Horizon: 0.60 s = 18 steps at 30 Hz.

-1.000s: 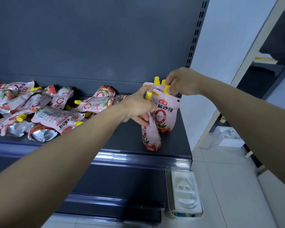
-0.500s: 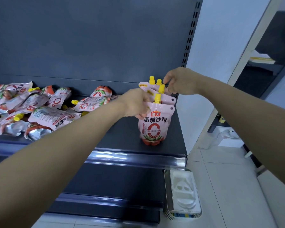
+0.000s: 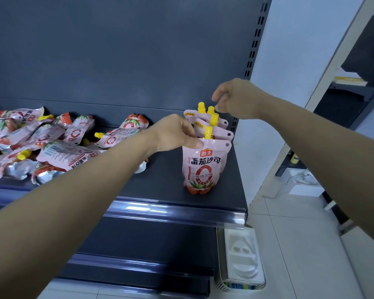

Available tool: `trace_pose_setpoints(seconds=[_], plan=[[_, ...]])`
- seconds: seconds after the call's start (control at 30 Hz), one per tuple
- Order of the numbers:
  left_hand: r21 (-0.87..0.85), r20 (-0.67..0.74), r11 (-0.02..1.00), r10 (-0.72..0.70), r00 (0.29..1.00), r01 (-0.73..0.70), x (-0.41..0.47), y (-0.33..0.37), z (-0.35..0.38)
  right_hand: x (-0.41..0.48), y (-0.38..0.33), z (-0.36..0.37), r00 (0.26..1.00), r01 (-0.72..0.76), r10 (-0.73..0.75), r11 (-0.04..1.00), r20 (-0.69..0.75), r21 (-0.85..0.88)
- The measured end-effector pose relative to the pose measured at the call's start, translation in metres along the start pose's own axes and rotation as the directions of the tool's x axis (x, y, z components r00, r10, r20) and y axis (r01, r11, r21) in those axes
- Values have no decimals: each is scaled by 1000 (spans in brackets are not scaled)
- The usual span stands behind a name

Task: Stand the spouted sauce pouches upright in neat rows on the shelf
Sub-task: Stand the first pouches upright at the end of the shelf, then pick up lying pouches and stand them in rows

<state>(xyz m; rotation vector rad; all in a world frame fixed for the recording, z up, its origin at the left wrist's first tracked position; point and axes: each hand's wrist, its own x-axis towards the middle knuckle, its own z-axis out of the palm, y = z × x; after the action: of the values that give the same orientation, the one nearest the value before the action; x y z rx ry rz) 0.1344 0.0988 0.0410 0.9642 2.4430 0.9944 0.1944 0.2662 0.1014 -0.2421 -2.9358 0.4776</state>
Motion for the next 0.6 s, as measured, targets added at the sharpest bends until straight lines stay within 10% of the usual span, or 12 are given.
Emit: trace_pose_setpoints(seconds=[0.23, 0.6], plan=[[-191, -141, 981, -9, 990, -19, -13, -14, -57, 23, -40, 0, 989, 121, -119, 992, -86, 24], [14, -278, 982, -178, 944, 190, -23, -119, -129, 93, -124, 58, 981, 169, -167, 986, 94, -9]])
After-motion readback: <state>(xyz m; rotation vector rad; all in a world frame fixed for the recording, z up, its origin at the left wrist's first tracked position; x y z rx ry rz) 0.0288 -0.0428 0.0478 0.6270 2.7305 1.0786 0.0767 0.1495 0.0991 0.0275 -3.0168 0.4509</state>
